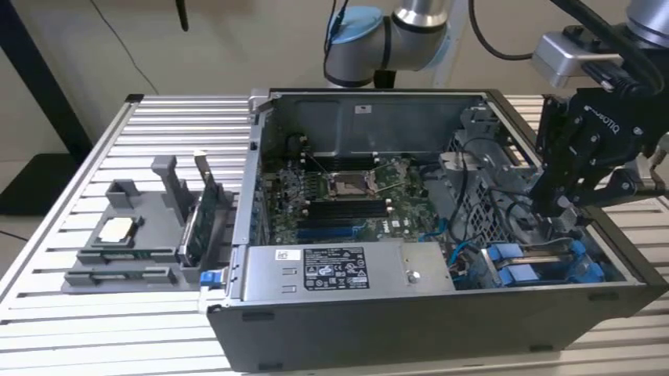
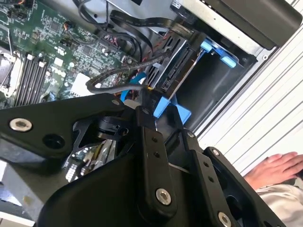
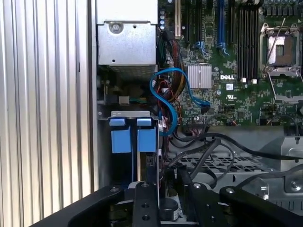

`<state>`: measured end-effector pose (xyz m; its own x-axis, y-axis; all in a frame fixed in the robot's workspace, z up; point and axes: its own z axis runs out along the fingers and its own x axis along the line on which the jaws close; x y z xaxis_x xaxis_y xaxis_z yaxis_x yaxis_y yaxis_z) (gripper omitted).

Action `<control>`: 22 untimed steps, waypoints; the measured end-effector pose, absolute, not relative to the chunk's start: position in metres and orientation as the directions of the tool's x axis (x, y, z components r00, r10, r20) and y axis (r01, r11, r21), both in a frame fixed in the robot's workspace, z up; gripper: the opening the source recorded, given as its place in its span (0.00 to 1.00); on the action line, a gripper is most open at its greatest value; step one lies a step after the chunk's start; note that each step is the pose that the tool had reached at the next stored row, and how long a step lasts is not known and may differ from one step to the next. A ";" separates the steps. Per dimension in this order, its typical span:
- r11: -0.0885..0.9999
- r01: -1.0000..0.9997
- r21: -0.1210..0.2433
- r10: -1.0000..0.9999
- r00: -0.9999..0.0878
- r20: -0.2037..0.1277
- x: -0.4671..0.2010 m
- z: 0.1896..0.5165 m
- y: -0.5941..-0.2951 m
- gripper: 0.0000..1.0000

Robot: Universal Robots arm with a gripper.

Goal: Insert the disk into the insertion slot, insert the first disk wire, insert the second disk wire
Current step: 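Insert the first disk wire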

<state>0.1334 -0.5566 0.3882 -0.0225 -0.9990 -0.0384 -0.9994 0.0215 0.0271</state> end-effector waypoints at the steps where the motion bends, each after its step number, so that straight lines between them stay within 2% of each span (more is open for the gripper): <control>1: 0.021 -0.999 0.027 -0.999 -0.023 -0.040 0.133 0.388 -0.557 0.31; 5: 0.021 -0.999 0.027 -0.999 -0.022 -0.047 0.133 0.388 -0.557 0.29; 6: 0.021 -0.999 0.027 -0.999 -0.022 -0.048 0.133 0.388 -0.557 0.22; 22: 0.021 -0.999 0.027 -0.998 -0.022 -0.050 0.135 0.385 -0.557 0.19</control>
<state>0.1350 -0.5572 0.3852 -0.0224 -0.9985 -0.0503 -0.9994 0.0210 0.0273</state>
